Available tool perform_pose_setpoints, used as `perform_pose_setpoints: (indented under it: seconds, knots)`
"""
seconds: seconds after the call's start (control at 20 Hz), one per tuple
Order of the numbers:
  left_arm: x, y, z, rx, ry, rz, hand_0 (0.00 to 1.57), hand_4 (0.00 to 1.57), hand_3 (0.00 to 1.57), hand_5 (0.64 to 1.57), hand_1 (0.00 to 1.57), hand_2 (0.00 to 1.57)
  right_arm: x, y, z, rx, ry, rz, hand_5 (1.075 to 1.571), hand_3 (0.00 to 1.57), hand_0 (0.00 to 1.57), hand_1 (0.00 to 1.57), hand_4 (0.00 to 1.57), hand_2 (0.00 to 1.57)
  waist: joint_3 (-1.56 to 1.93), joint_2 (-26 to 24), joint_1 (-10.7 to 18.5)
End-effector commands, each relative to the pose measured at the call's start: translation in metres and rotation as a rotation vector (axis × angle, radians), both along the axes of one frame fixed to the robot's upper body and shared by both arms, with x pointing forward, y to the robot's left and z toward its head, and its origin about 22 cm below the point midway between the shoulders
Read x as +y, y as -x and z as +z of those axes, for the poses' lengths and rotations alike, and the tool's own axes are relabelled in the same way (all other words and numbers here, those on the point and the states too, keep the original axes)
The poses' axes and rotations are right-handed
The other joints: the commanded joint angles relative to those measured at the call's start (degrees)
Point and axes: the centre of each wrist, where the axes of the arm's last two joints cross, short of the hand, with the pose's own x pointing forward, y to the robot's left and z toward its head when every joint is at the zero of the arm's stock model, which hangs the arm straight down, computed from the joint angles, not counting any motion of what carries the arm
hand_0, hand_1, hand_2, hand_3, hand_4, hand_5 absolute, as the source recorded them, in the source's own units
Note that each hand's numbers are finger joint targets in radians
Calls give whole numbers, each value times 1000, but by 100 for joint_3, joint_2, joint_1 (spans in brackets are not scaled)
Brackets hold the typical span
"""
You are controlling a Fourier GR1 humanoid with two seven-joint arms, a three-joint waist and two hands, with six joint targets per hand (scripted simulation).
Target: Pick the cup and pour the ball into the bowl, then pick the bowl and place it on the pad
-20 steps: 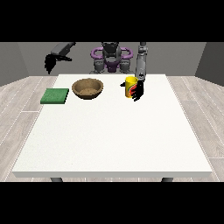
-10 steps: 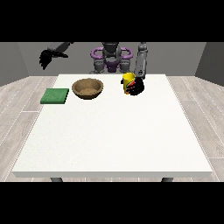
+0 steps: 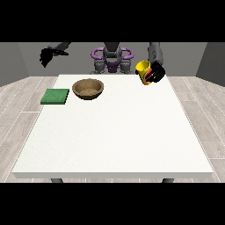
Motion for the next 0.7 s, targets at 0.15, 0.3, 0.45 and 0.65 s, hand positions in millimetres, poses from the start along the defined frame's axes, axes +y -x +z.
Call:
perform_pose_setpoints:
  seconds: [0.15, 0.3, 0.45, 0.65]
  knots:
    - [-24, -28, 46, 19, -131, 34, 1473, 1571, 1571, 1278, 1473, 1571, -17, 0, -8, 3, -14, 1, 1568, 0, 0, 0, 0, 0, -18, -3, 12]
    - [-47, -20, 29, 73, -185, 15, 1486, 1571, 1571, 1274, 1486, 1571, -17, 3, -12, 58, -20, -16, 1569, 0, 0, 0, 0, 0, -18, -284, 88]
    - [-71, -34, 44, 31, -293, 93, 1490, 1512, 1571, 1267, 1490, 1571, -12, -10, 0, 33, -21, 50, 1569, 0, 0, 0, 0, 0, -16, -172, -275]
    - [-120, -39, 57, 29, -462, 46, 1516, 1571, 1571, 1211, 1516, 1571, -30, 1, -17, 75, -16, -3, 1570, 0, 0, 0, 0, 0, -9, -474, 67]
